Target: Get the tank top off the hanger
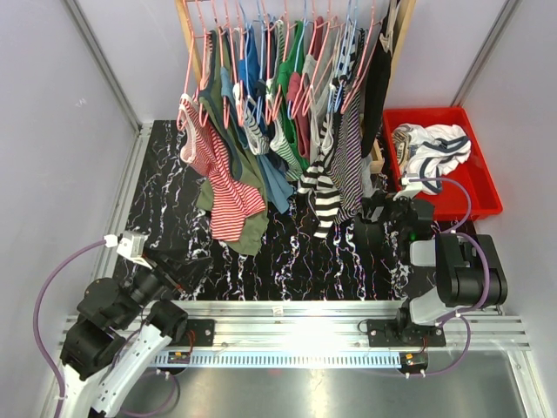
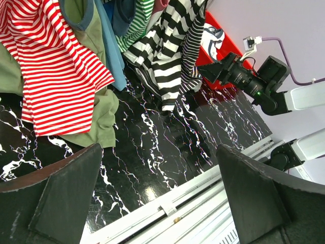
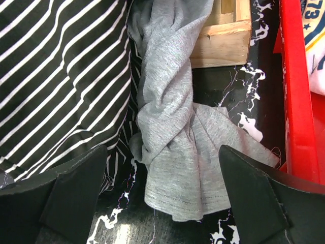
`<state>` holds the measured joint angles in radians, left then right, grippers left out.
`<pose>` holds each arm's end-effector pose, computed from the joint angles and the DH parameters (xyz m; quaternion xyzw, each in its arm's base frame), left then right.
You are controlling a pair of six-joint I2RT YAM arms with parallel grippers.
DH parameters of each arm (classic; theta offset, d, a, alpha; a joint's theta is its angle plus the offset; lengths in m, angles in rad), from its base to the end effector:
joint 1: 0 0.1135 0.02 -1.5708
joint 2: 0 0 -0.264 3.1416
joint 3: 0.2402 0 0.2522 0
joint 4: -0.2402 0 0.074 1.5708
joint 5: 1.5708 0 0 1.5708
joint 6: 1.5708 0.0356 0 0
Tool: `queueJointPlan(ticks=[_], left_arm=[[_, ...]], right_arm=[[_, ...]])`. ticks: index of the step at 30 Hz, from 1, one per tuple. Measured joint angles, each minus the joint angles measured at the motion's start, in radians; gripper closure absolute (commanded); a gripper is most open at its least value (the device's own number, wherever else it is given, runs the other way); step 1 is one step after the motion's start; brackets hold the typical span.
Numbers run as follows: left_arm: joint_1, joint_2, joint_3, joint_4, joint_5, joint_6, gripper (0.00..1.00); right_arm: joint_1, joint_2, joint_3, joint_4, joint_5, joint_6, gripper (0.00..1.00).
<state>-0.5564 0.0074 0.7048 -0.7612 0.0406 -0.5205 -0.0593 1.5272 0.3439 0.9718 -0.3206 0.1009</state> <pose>0.0116 -0.0089 0.3118 0.0270 0.7288 -0.3635 0.5797 0.2622 -0.0043 0.1505 -0.0386 0.7734 0.1370 0.6177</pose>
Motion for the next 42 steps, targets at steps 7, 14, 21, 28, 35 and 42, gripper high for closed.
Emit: queueJointPlan(ticks=[7, 14, 21, 28, 35, 42], left_arm=[[0.0, 0.0, -0.005, 0.005, 0.025, -0.005, 0.01], [-0.001, 0.0, -0.012, 0.002, 0.05, -0.023, 0.01], [-0.001, 0.0, 0.059, -0.039, 0.034, -0.01, 0.01], [-0.001, 0.0, 0.056, -0.054, 0.043, -0.003, 0.01], [-0.001, 0.0, 0.02, -0.048, 0.063, -0.003, 0.01], [-0.002, 0.0, 0.013, -0.045, 0.076, -0.003, 0.01]], right_arm=[[0.0, 0.0, 0.0, 0.0, -0.004, 0.002, 0.0], [0.0, 0.0, 0.0, 0.0, -0.004, 0.003, 0.0], [0.0, 0.0, 0.001, 0.0, -0.004, 0.004, 0.0], [0.0, 0.0, 0.001, 0.0, -0.004, 0.005, 0.0], [0.0, 0.0, 0.001, 0.0, -0.004, 0.006, 0.0], [0.0, 0.0, 0.002, 0.0, -0.004, 0.008, 0.0]])
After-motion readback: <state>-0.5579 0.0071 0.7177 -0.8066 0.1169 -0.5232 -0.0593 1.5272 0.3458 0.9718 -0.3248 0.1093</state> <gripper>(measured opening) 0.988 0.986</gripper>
